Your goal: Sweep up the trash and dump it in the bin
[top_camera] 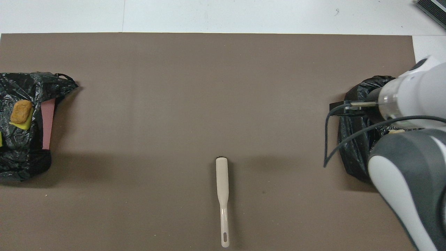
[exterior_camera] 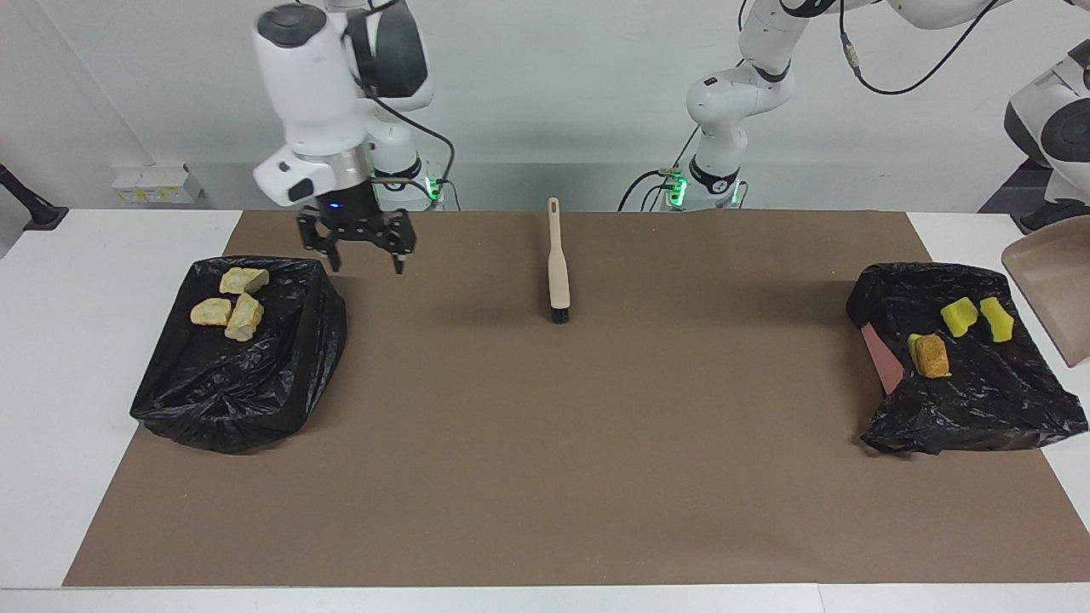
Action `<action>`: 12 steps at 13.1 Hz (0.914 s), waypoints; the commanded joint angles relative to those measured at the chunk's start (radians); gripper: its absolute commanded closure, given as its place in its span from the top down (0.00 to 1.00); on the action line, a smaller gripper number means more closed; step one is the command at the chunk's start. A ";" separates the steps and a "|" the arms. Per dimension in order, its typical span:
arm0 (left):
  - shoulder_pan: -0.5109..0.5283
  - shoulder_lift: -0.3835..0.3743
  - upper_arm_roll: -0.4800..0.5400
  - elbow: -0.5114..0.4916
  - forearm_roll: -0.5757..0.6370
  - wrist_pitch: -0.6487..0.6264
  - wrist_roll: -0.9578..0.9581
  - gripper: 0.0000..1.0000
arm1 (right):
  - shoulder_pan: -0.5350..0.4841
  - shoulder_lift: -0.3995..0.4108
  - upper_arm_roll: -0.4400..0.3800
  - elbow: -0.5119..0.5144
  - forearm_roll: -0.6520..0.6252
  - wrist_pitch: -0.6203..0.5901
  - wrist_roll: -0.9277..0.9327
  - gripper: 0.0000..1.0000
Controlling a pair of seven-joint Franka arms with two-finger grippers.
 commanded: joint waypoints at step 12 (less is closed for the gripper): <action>-0.276 -0.032 0.006 -0.032 -0.352 -0.263 -0.464 0.00 | -0.118 -0.051 -0.079 0.152 0.030 -0.289 -0.117 1.00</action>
